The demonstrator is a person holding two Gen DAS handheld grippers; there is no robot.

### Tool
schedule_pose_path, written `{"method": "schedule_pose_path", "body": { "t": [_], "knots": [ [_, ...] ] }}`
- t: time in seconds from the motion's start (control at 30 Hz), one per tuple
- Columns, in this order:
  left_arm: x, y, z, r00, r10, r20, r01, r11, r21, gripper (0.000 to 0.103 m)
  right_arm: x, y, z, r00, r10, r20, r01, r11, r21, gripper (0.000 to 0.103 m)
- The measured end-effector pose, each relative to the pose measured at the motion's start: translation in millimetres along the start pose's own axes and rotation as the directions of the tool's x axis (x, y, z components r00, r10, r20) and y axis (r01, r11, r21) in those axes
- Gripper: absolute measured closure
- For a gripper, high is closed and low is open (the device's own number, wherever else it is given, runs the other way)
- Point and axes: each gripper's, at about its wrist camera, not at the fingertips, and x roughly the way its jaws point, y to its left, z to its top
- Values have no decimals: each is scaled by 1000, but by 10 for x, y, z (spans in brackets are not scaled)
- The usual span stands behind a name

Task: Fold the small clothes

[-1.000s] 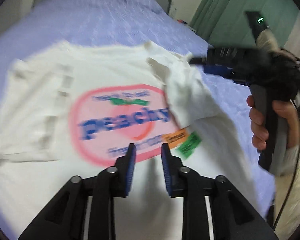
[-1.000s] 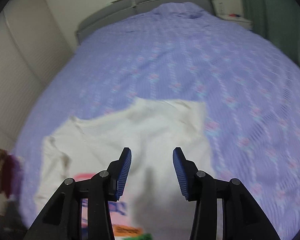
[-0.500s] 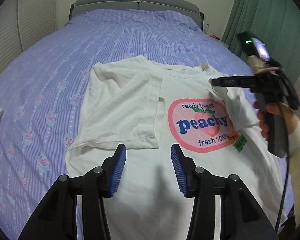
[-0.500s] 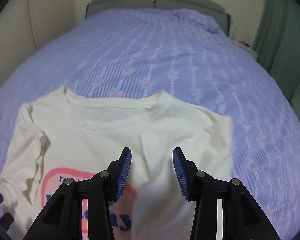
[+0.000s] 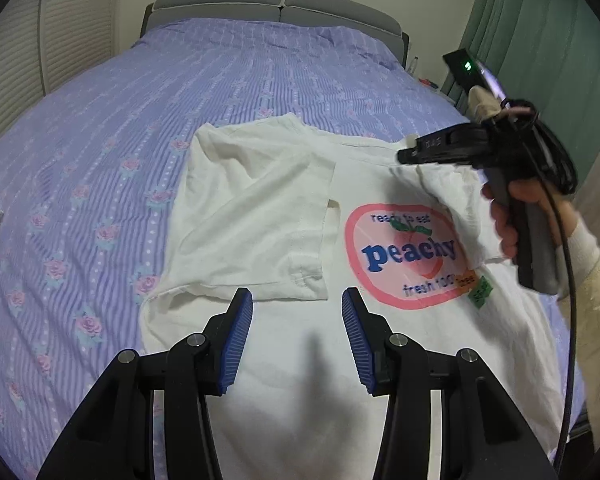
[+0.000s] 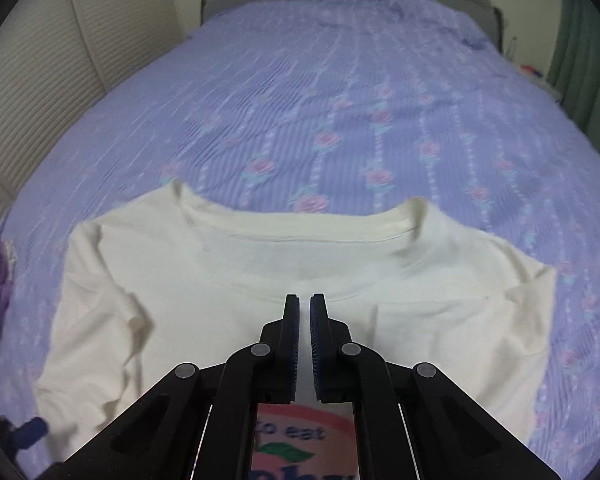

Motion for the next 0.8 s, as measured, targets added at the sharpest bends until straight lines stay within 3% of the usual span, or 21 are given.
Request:
{"method": "schedule_pose_path", "body": {
  "t": [0.07, 0.1, 0.13, 0.17, 0.23, 0.3, 0.33, 0.4, 0.47, 0.53, 0.67, 0.77, 0.8],
  "knots": [
    [-29, -50, -8, 1000, 18, 21, -19, 999, 49, 56, -81, -33, -1, 999, -51, 12, 51, 999, 15, 86],
    [-52, -75, -11, 999, 26, 38, -29, 997, 72, 53, -134, -70, -17, 998, -58, 17, 58, 998, 38, 71],
    [-82, -86, -19, 997, 44, 60, -49, 996, 81, 51, -197, -112, -54, 999, -42, 19, 40, 997, 59, 64],
    [-117, -94, -39, 993, 76, 89, -83, 993, 83, 50, -247, -126, -102, 1000, -27, 15, 26, 998, 63, 64],
    [-180, -190, -120, 966, 188, 176, -211, 969, 126, 50, -392, -51, -166, 999, -4, 35, 3, 1000, 23, 64],
    [-171, -342, -206, 947, 232, 223, -276, 942, 191, 50, -471, 68, -148, 994, 95, 51, -94, 995, -17, 64],
    [-147, -394, -233, 948, 229, 223, -276, 939, 208, 50, -467, 135, -110, 984, 173, 45, -172, 985, -24, 64],
    [-78, -448, -276, 959, 197, 203, -241, 945, 220, 50, -398, 256, -45, 958, 287, 12, -287, 958, -9, 64],
    [-21, -443, -276, 970, 161, 182, -198, 958, 208, 56, -303, 349, -16, 941, 337, -20, -337, 941, 6, 64],
    [58, -393, -234, 979, 137, 148, -165, 967, 193, 69, -207, 478, -12, 943, 328, -52, -329, 944, -28, 64],
    [111, -259, -135, 986, 63, 152, -84, 987, 137, 69, -151, 647, -164, 952, 292, -87, -303, 941, -154, 64],
    [121, -70, -82, 987, -47, 152, 42, 998, 36, 69, -113, 651, -267, 953, 285, -102, -299, 939, -173, 64],
    [156, -22, -66, 989, -53, 135, 52, 999, 9, 69, -94, 634, -291, 953, 284, -107, -299, 939, -169, 64]
  ]
}}
